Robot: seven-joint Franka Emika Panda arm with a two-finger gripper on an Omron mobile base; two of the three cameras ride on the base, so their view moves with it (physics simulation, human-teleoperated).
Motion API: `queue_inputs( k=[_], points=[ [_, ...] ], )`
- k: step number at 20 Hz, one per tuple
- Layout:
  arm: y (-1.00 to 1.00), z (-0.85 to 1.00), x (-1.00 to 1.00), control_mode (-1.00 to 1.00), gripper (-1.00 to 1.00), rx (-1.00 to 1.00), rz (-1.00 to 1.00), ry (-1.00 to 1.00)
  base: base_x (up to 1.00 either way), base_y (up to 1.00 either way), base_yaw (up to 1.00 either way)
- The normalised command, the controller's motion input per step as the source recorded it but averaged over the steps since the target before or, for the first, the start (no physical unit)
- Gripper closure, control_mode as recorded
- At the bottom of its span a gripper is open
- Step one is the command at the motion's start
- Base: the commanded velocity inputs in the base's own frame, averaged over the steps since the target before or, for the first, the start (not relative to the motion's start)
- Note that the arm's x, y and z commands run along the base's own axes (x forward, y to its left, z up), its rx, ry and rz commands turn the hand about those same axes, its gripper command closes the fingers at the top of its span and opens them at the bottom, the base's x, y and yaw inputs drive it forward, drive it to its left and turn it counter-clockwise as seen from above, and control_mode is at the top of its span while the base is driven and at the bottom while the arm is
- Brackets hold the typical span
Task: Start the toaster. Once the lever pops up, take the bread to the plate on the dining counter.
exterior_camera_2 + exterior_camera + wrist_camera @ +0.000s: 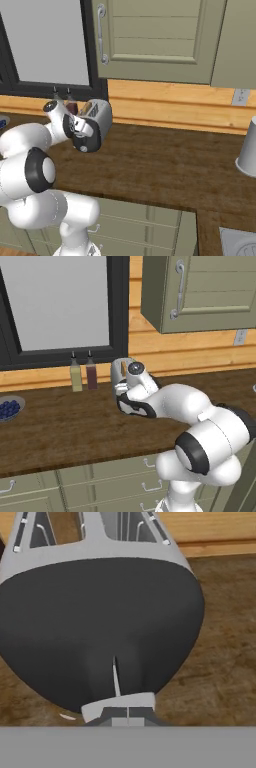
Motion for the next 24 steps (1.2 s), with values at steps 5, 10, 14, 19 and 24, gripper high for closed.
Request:
queue_inputs(
  k=[5,10,14,19,24],
  points=[
    [0.0,-0.33,0.0,-1.0,1.0,0.0,-0.01,0.0,0.0,0.0,0.0],
    [0.0,-0.54,0.0,-1.0,1.0,0.0,-0.01,0.0,0.0,0.0,0.0],
    [0.0,-0.63,0.0,-1.0,1.0,0.0,-0.01,0.0,0.0,0.0,0.0],
    [0.0,-0.41,-0.03,-1.0,1.0,0.0,-0.01,-0.01,0.0,0.0,0.0],
    [-0.01,0.5,-0.62,-1.0,1.0,0.01,0.0,-0.13,0.0,0.0,0.0]
  ],
)
